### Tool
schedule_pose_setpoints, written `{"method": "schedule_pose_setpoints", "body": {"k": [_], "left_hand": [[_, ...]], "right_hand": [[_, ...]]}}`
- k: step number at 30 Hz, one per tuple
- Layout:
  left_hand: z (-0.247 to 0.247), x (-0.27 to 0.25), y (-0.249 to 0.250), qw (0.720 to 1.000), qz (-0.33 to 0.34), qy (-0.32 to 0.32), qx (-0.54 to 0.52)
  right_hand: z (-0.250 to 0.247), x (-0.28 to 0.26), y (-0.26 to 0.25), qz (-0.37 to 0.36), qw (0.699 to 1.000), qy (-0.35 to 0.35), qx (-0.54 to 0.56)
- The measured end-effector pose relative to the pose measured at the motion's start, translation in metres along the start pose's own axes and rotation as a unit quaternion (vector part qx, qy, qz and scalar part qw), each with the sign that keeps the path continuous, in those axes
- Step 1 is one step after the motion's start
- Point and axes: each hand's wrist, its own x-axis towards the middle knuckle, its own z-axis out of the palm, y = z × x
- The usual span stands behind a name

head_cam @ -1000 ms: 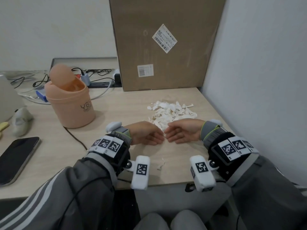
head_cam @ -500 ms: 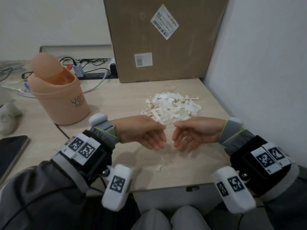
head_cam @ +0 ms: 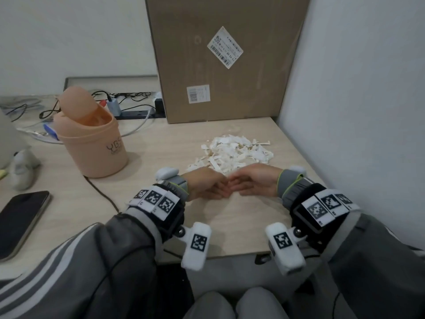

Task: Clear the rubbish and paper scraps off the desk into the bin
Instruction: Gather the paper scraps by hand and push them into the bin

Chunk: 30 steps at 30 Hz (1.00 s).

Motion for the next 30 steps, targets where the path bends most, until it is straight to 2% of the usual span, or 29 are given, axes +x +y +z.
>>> {"method": "schedule_pose_setpoints", "body": {"k": [5, 8, 10, 12, 14, 16, 19, 23, 25, 28, 30], "left_hand": [[-0.011, 0.004, 0.0, 0.981, 0.084, 0.116, -0.129], [-0.036, -0.003, -0.005, 0.959, 0.127, 0.226, -0.12], [-0.051, -0.009, -0.009, 0.95, 0.111, 0.276, -0.096], [-0.055, -0.012, -0.015, 0.956, 0.058, 0.275, -0.09], [-0.048, -0.012, -0.022, 0.962, 0.025, 0.243, -0.119], [-0.037, -0.007, -0.029, 0.966, 0.017, 0.218, -0.135], [-0.03, 0.031, -0.043, 0.972, 0.042, 0.191, -0.132], [-0.017, 0.06, -0.032, 0.972, 0.069, 0.154, -0.161], [-0.011, 0.056, -0.022, 0.976, 0.066, 0.145, -0.148], [-0.014, 0.022, 0.019, 0.978, 0.064, 0.174, -0.096], [-0.031, 0.028, 0.028, 0.978, 0.062, 0.191, -0.052]], "right_hand": [[-0.004, -0.002, -0.005, -0.091, 0.988, 0.114, 0.054], [-0.022, -0.016, -0.008, -0.147, 0.957, 0.239, 0.069], [-0.035, -0.02, -0.007, -0.152, 0.934, 0.321, 0.049], [-0.043, -0.02, -0.002, -0.111, 0.93, 0.349, 0.012], [-0.043, -0.014, 0.006, -0.052, 0.95, 0.308, 0.0], [-0.037, -0.005, 0.015, -0.03, 0.965, 0.258, 0.012], [-0.027, 0.011, 0.019, -0.039, 0.978, 0.195, 0.056], [-0.006, 0.009, 0.004, -0.041, 0.99, 0.11, 0.076], [-0.007, 0.005, 0.0, -0.033, 0.994, 0.093, 0.051], [-0.026, -0.007, -0.022, 0.014, 0.99, 0.126, -0.065], [-0.044, -0.014, -0.037, 0.028, 0.982, 0.135, -0.13]]}}
